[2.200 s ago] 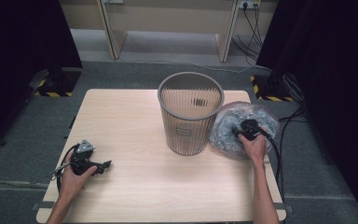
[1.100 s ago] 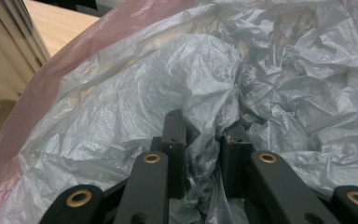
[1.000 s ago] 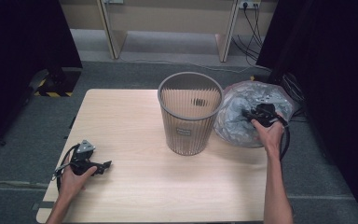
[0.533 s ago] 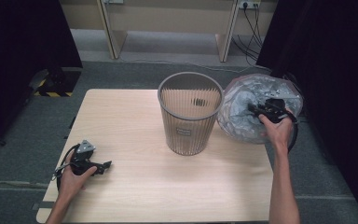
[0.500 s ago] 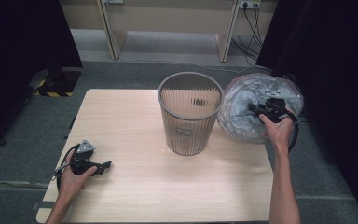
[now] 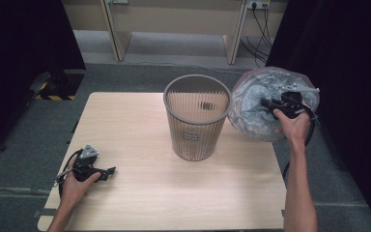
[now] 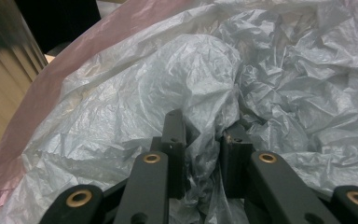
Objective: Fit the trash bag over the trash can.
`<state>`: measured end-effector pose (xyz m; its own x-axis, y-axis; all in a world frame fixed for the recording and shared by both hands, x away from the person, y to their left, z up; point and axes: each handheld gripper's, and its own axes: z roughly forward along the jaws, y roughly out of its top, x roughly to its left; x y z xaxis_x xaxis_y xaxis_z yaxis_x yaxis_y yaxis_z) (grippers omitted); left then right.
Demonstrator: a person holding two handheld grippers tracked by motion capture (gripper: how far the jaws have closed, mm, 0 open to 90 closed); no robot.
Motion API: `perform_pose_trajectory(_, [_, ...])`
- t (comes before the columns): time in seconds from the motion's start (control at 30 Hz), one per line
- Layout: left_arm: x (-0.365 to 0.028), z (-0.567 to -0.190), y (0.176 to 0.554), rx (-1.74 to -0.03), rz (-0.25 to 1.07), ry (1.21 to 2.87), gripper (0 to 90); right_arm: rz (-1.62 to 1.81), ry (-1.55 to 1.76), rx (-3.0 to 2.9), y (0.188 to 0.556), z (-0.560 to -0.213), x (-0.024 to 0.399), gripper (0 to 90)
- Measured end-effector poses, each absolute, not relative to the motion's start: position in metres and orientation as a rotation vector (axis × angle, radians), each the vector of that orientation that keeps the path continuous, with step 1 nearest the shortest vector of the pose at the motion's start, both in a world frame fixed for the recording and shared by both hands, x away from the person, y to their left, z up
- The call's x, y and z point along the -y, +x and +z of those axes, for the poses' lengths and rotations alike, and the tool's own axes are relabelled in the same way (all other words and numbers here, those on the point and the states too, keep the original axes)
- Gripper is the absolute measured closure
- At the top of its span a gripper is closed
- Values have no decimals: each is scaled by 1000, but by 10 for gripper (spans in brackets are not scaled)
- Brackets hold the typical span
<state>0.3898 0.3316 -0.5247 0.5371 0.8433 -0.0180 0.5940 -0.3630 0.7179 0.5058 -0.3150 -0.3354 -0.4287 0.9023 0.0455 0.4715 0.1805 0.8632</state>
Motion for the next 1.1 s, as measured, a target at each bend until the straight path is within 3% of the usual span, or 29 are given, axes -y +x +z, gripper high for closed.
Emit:
perform_pose_trajectory(0.7, [-332,-525,390,-1156,467,2092,0,1312,1276,-1928,509,-287,328,755])
perform_pose_trajectory(1.1, [-332,-525,390,-1155,467,2092,0,1355,1263,-1931,510,-279,328,755])
